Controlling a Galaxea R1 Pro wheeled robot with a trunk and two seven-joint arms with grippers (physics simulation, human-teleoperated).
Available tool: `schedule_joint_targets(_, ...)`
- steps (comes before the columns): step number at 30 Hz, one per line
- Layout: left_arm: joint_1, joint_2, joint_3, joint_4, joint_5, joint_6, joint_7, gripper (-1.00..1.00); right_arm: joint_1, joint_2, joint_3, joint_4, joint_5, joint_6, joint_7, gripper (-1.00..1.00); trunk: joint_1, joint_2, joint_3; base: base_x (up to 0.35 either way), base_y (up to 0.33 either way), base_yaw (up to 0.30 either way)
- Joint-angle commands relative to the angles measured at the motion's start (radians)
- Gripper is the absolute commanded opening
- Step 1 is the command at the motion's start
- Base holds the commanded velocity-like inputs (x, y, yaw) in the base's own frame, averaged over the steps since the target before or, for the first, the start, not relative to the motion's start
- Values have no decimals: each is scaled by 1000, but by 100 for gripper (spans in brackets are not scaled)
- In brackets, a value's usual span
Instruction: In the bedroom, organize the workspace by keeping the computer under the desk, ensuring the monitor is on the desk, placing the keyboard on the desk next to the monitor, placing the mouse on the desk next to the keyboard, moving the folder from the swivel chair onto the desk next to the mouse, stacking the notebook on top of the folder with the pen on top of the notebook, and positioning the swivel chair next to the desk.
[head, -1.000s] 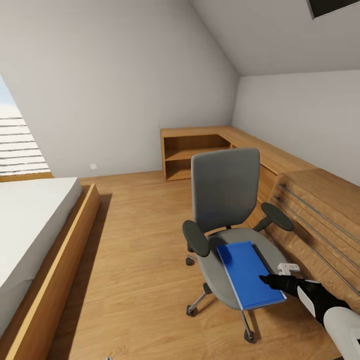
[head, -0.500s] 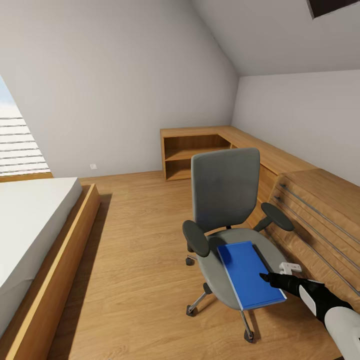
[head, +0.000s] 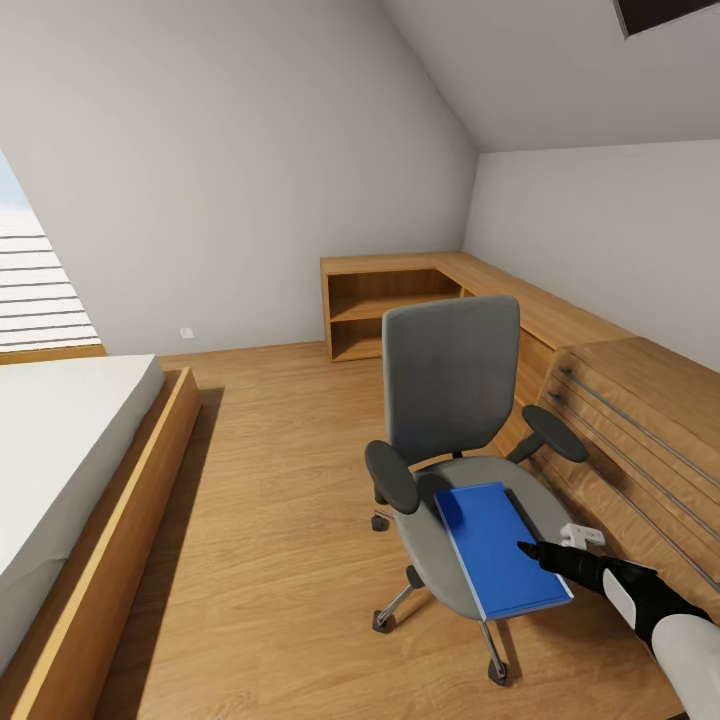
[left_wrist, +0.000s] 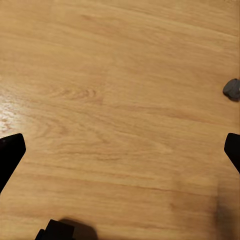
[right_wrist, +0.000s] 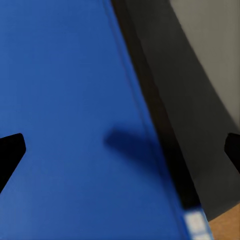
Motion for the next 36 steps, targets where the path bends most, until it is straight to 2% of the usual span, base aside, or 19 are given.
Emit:
schedule_joint_targets(1, 0, -1, 2, -1, 9, -1, -5, 100, 0, 0, -9, -2, 1, 9, 6, 100, 0, 0, -1, 0, 0, 0)
schedule_joint_targets(36, 0, 0, 2, 0, 8, -3, -5, 100, 0, 1, -12, -2, 3, 7, 7, 100, 0, 0, -1, 128, 0, 0)
